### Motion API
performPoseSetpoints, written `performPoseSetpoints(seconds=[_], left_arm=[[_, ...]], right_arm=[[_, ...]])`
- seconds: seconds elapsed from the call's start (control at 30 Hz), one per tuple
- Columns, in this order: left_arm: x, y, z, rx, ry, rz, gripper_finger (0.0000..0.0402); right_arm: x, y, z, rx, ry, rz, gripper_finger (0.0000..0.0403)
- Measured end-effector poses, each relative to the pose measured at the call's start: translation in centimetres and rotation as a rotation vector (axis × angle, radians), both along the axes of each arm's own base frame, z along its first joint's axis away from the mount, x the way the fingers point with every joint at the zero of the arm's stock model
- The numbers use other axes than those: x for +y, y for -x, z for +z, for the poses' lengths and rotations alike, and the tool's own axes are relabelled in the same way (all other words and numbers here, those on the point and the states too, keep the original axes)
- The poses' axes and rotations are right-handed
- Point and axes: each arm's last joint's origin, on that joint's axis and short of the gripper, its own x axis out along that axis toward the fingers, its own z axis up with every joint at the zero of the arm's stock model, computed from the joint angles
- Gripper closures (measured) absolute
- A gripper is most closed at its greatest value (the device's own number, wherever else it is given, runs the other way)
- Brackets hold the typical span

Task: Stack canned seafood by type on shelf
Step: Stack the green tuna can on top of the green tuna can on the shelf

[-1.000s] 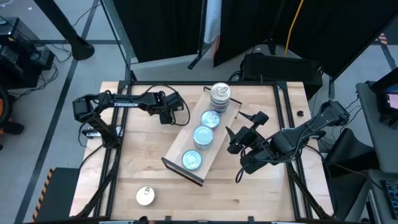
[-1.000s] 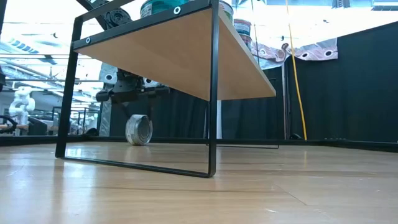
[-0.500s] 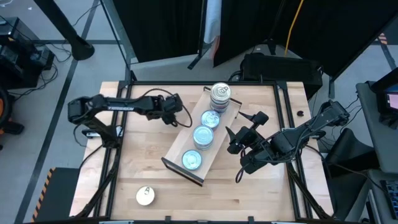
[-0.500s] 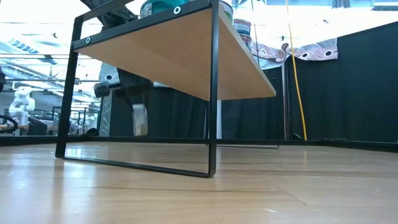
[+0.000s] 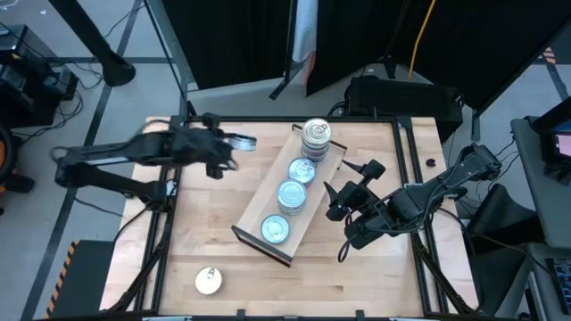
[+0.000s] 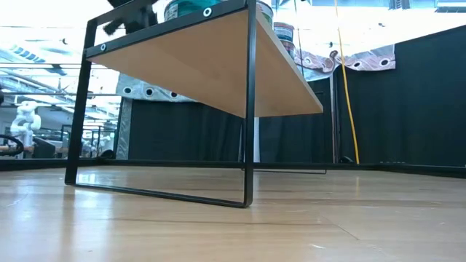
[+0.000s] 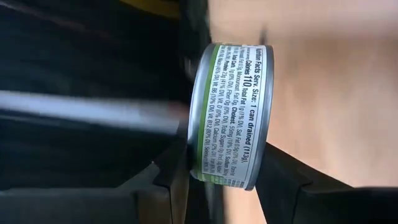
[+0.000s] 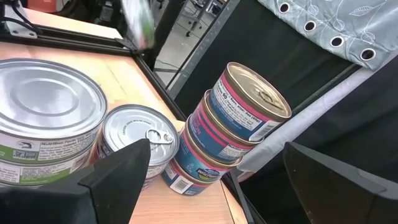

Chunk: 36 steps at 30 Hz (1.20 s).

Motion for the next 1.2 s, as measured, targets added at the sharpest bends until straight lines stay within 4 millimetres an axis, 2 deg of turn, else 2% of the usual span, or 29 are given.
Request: performPoseSetpoints(seconds=[0.27, 0.4, 0.53, 0.67, 0.83, 1.2], left_arm=[[-2.1, 4.6, 7.4, -0.676, 0.311, -0.218, 0.0259], [-2.6, 5.9, 9.3, -0.891, 0.505, -0.280, 0.0259], [-3.0, 6.2, 10.2, -0.998, 0.730, -0.351, 0.0259], [-3.3, 5.0, 9.9, -0.983, 0.939, -0.349, 0.0259], [-3.8, 2.1, 8.3, -0.897, 1.115, -0.263, 0.0259], [-5.2, -4.4, 4.0, -0.597, 1.369, -0.215, 0.0259]], right_arm=[[0.0, 0.0, 0.0, 0.000, 0.000, 0.000, 0.0041], [0.0, 0.0, 0.0, -0.001, 0.000, 0.000, 0.0041], [0.0, 0.0, 0.0, -0.001, 0.000, 0.000, 0.0041], [0.0, 0.0, 0.0, -0.001, -0.001, 0.000, 0.0041], [0.0, 0.0, 0.0, 0.019, 0.016, 0.008, 0.0041], [0.1, -0.1, -0.1, 0.054, -0.005, 0.037, 0.0041]])
